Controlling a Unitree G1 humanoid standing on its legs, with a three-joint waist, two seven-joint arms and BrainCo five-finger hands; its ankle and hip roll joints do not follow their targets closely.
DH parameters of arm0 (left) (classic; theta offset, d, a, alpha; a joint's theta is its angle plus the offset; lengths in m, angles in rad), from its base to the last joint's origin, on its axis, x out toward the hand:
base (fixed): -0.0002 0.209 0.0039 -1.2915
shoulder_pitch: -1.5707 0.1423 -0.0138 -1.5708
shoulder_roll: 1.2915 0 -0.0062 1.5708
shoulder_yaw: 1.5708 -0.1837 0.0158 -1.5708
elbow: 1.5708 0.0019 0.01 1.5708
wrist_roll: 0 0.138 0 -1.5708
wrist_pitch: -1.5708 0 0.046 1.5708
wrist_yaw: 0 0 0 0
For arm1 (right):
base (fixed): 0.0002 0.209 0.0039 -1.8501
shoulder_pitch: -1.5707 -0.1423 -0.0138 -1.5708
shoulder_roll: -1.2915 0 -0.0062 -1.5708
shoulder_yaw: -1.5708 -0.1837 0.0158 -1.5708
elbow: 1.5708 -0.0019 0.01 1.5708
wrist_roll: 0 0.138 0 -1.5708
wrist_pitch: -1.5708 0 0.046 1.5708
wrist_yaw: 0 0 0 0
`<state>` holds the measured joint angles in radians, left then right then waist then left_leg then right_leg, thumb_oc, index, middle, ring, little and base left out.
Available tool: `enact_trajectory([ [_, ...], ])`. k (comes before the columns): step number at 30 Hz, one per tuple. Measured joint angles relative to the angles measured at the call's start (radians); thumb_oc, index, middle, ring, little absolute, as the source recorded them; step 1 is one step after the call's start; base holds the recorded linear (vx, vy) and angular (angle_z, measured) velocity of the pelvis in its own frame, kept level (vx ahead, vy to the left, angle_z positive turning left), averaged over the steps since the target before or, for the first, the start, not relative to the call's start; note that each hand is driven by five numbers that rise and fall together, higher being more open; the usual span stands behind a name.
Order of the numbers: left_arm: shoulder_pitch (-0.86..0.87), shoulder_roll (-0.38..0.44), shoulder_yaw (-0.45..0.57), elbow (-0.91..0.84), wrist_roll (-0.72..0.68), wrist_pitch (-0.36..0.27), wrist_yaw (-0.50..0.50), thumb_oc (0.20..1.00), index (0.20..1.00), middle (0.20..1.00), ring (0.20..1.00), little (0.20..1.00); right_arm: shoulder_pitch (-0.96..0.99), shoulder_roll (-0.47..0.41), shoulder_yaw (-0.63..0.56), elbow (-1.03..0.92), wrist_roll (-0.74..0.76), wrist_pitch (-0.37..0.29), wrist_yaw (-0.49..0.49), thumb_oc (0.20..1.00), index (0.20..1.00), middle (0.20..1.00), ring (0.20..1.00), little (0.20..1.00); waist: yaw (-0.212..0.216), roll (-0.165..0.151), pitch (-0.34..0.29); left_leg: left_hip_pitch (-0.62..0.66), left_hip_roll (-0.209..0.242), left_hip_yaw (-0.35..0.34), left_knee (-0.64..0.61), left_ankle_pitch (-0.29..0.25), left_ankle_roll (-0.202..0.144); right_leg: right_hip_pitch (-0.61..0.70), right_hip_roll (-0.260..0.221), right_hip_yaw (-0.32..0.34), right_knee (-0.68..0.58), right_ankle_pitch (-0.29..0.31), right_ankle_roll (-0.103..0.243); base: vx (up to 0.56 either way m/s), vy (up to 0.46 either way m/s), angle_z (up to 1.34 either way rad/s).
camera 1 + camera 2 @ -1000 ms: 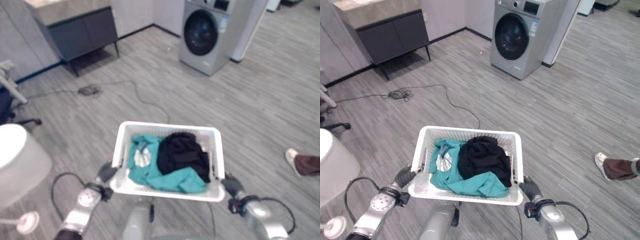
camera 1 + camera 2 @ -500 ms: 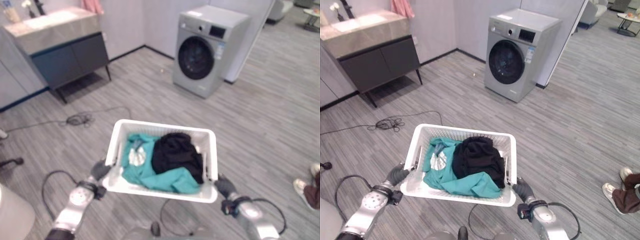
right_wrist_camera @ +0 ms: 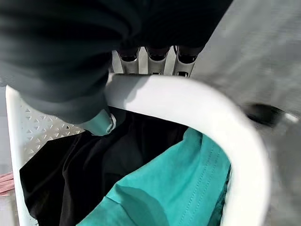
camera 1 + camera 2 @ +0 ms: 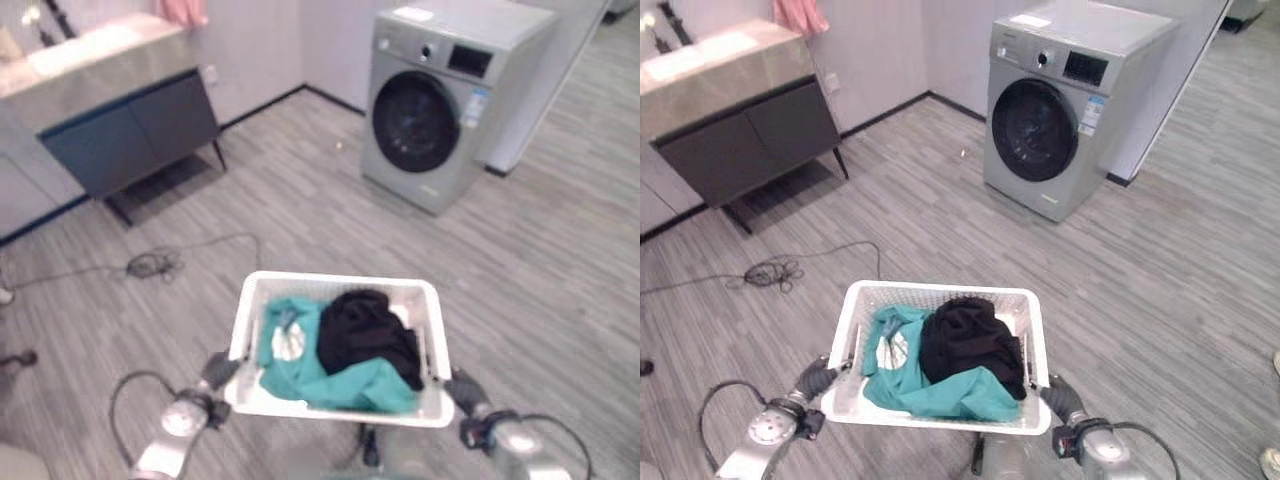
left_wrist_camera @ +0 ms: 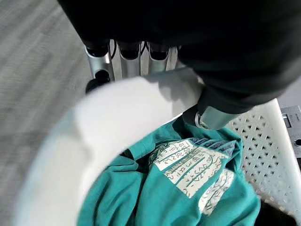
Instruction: Grab the laundry basket,head to the washer,open it,put in the laundry and shut it.
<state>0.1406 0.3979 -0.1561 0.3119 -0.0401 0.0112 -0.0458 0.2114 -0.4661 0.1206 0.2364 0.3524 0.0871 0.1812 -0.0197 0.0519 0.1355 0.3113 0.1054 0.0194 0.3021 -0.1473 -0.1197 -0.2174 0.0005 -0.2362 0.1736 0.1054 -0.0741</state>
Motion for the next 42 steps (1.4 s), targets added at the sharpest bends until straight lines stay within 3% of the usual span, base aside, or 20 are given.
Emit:
enact_trajectory([
  [2, -0.007, 0.015, 0.007, -0.003, -0.005, 0.000, 0.000, 0.200, 0.200, 0.200, 0.200, 0.200, -0.010, 0.002, 0.007, 0.002, 0.000, -0.002, 0.005, 0.200, 0.200, 0.200, 0.200, 0.200, 0.020, -0.033, -0.006, -0.137, 0.035, 0.014, 0.357, 0.233, 0.025, 0.088, 0.043, -0.004, -0.010, -0.058, -0.058, 0.29, -0.412, -0.36],
  [3, -0.007, 0.019, 0.006, -0.011, -0.005, -0.001, -0.003, 0.200, 0.200, 0.200, 0.200, 0.200, -0.005, 0.003, 0.006, -0.004, 0.001, -0.003, 0.005, 0.200, 0.200, 0.200, 0.200, 0.200, 0.021, -0.043, -0.008, -0.223, 0.060, 0.011, 0.510, 0.334, 0.066, 0.128, 0.056, 0.000, -0.040, -0.066, -0.069, 0.14, -0.208, -0.24],
  [5, -0.005, 0.028, 0.009, -0.010, -0.006, -0.005, -0.002, 0.200, 0.200, 0.200, 0.200, 0.200, -0.007, 0.005, 0.014, -0.002, 0.001, -0.009, 0.002, 0.200, 0.200, 0.200, 0.200, 0.200, 0.026, -0.081, -0.011, -0.337, 0.072, 0.010, 0.587, 0.256, 0.058, 0.162, 0.066, 0.017, -0.038, -0.111, -0.112, 0.21, -0.256, -0.15],
  [8, 0.001, 0.033, 0.007, -0.010, -0.006, 0.001, -0.004, 0.200, 0.200, 0.200, 0.200, 0.200, 0.013, 0.019, 0.015, -0.003, 0.001, -0.011, -0.007, 0.200, 0.200, 0.200, 0.200, 0.200, 0.038, -0.124, -0.002, -0.541, 0.140, 0.036, 0.669, 0.181, 0.128, 0.248, 0.092, 0.033, -0.079, -0.138, -0.135, 0.22, -0.045, -0.21],
  [10, -0.002, 0.039, -0.006, -0.008, -0.006, 0.004, -0.005, 0.200, 0.200, 0.200, 0.200, 0.200, 0.022, 0.028, 0.008, -0.004, 0.001, -0.009, -0.013, 0.200, 0.200, 0.200, 0.200, 0.200, 0.044, -0.135, 0.007, -0.637, 0.148, 0.055, 0.600, 0.136, 0.086, 0.283, 0.090, 0.045, -0.097, -0.154, -0.111, 0.29, 0.087, -0.05],
  [11, -0.019, 0.038, -0.022, -0.001, -0.007, 0.004, -0.002, 0.200, 0.200, 0.200, 0.200, 0.200, 0.036, 0.033, -0.001, -0.008, 0.002, -0.010, -0.021, 0.200, 0.200, 0.200, 0.200, 0.200, 0.043, -0.137, 0.015, -0.646, 0.140, 0.095, 0.393, 0.120, 0.078, 0.306, 0.085, 0.045, -0.124, -0.168, -0.041, 0.24, 0.090, 0.20],
  [12, -0.023, 0.039, -0.033, -0.002, -0.006, 0.004, -0.001, 0.200, 0.200, 0.200, 0.200, 0.200, 0.038, 0.023, -0.001, -0.008, 0.003, -0.010, -0.024, 0.200, 0.200, 0.200, 0.200, 0.200, 0.040, -0.129, 0.018, -0.618, 0.130, 0.131, 0.113, 0.130, 0.067, 0.321, 0.088, 0.030, -0.145, -0.166, -0.035, 0.40, 0.108, 0.22],
  [13, -0.034, 0.034, -0.041, 0.016, -0.007, 0.006, 0.003, 0.200, 0.200, 0.200, 0.200, 0.200, 0.033, 0.023, -0.001, -0.005, 0.003, -0.009, -0.029, 0.200, 0.200, 0.200, 0.200, 0.200, 0.041, -0.093, 0.035, -0.667, 0.085, 0.134, -0.102, 0.153, 0.055, 0.373, 0.111, 0.029, -0.182, -0.208, 0.021, 0.49, 0.126, 0.07],
  [15, -0.048, 0.029, -0.039, 0.036, -0.007, 0.006, 0.003, 0.200, 0.200, 0.200, 0.200, 0.200, 0.028, 0.023, 0.001, -0.003, 0.003, -0.009, -0.030, 0.200, 0.200, 0.200, 0.200, 0.200, 0.065, -0.083, 0.044, -0.661, 0.006, 0.051, -0.273, 0.161, 0.046, 0.403, 0.117, 0.052, -0.202, -0.223, 0.041, 0.34, 0.071, -0.16],
  [18, -0.043, 0.033, -0.038, 0.031, -0.007, 0.006, 0.003, 0.200, 0.200, 0.200, 0.200, 0.200, 0.022, 0.022, 0.005, -0.001, 0.002, -0.008, -0.030, 0.200, 0.200, 0.200, 0.200, 0.200, 0.107, -0.072, 0.050, -0.683, -0.071, -0.028, -0.293, 0.171, 0.056, 0.450, 0.129, 0.095, -0.225, -0.243, 0.054, 0.34, 0.098, -0.49],
  [19, -0.043, 0.034, -0.034, 0.031, -0.008, 0.005, 0.005, 0.200, 0.200, 0.200, 0.200, 0.200, 0.015, 0.024, 0.007, 0.002, 0.002, -0.009, -0.029, 0.200, 0.200, 0.200, 0.200, 0.200, 0.132, -0.074, 0.052, -0.680, -0.103, -0.058, -0.274, 0.187, 0.070, 0.482, 0.133, 0.111, -0.226, -0.242, 0.031, 0.52, 0.207, -0.56],
  [24, -0.048, 0.046, -0.020, 0.023, -0.022, 0.005, 0.002, 0.200, 0.200, 0.200, 0.200, 0.200, -0.024, 0.018, 0.026, 0.015, 0.002, -0.009, -0.028, 0.200, 0.200, 0.200, 0.200, 0.200, 0.147, -0.106, 0.035, -0.602, -0.122, -0.043, -0.196, 0.269, 0.161, 0.566, 0.119, 0.191, -0.212, -0.307, 0.057, 0.38, 0.179, -0.57],
  [25, -0.059, 0.059, -0.020, 0.026, -0.022, 0.006, 0.005, 0.200, 0.200, 0.200, 0.200, 0.200, -0.021, 0.037, 0.029, 0.020, 0.002, -0.011, -0.032, 0.200, 0.200, 0.200, 0.200, 0.200, 0.138, -0.144, 0.027, -0.572, -0.139, -0.030, -0.184, 0.318, 0.206, 0.559, 0.090, 0.187, -0.138, -0.338, 0.083, 0.36, 0.200, -0.03],
  [28, -0.069, 0.077, -0.019, 0.022, -0.022, 0.006, 0.002, 0.200, 0.200, 0.200, 0.200, 0.200, -0.032, 0.047, 0.031, 0.018, 0.002, -0.011, -0.032, 0.200, 0.200, 0.200, 0.200, 0.200, 0.135, -0.174, 0.018, -0.511, -0.180, 0.002, -0.175, 0.246, 0.236, 0.530, 0.032, 0.188, 0.018, -0.331, 0.102, 0.34, 0.235, -0.12],
  [30, -0.068, 0.090, -0.015, 0.017, -0.026, 0.006, 0.003, 0.200, 0.200, 0.200, 0.200, 0.200, -0.049, 0.054, 0.036, 0.018, 0.001, -0.011, -0.033, 0.200, 0.200, 0.200, 0.200, 0.200, 0.142, -0.165, 0.015, -0.444, -0.192, 0.028, -0.188, 0.211, 0.257, 0.455, -0.006, 0.173, 0.244, -0.319, 0.122, 0.19, 0.179, -0.39],
  [31, -0.071, 0.108, -0.007, 0.010, -0.042, 0.004, 0.004, 0.200, 0.200, 0.200, 0.200, 0.200, -0.057, 0.062, 0.043, 0.013, 0.000, -0.011, -0.032, 0.200, 0.200, 0.200, 0.200, 0.200, 0.150, -0.157, 0.011, -0.400, -0.201, 0.038, -0.207, 0.203, 0.246, 0.373, -0.051, 0.149, 0.441, -0.317, 0.160, 0.19, 0.175, -0.40],
  [33, -0.073, 0.116, 0.001, -0.014, -0.043, 0.004, 0.005, 0.200, 0.200, 0.200, 0.200, 0.200, -0.063, 0.067, 0.040, 0.015, 0.000, -0.013, -0.033, 0.200, 0.200, 0.200, 0.200, 0.200, 0.150, -0.139, 0.010, -0.358, -0.209, 0.055, -0.217, 0.154, 0.306, 0.289, -0.118, 0.122, 0.558, -0.318, 0.196, 0.24, 0.188, -0.36],
  [35, -0.071, 0.120, 0.004, -0.023, -0.043, 0.004, 0.005, 0.200, 0.200, 0.200, 0.200, 0.200, -0.065, 0.068, 0.039, 0.012, 0.000, -0.016, -0.032, 0.200, 0.200, 0.200, 0.200, 0.200, 0.141, -0.104, 0.012, -0.311, -0.206, 0.058, -0.236, 0.139, 0.318, 0.196, -0.198, 0.054, 0.637, -0.327, 0.205, 0.17, 0.092, -0.20],
  [39, -0.053, 0.131, 0.003, -0.039, -0.043, 0.005, 0.000, 0.200, 0.200, 0.200, 0.200, 0.200, -0.034, 0.072, 0.041, 0.002, 0.000, -0.018, -0.029, 0.200, 0.200, 0.200, 0.200, 0.200, 0.119, -0.073, 0.017, -0.245, -0.204, 0.051, -0.270, 0.103, 0.239, 0.037, -0.262, -0.020, 0.472, -0.318, 0.194, 0.23, -0.024, 0.12],
  [42, -0.029, 0.130, -0.009, -0.041, -0.043, 0.006, -0.002, 0.200, 0.200, 0.200, 0.200, 0.200, -0.002, 0.067, 0.040, -0.008, 0.000, -0.018, -0.027, 0.200, 0.200, 0.200, 0.200, 0.200, 0.085, -0.073, 0.018, -0.218, -0.203, 0.018, -0.264, 0.087, 0.193, 0.019, -0.258, -0.089, 0.096, -0.213, 0.168, 0.23, -0.137, 0.44],
])
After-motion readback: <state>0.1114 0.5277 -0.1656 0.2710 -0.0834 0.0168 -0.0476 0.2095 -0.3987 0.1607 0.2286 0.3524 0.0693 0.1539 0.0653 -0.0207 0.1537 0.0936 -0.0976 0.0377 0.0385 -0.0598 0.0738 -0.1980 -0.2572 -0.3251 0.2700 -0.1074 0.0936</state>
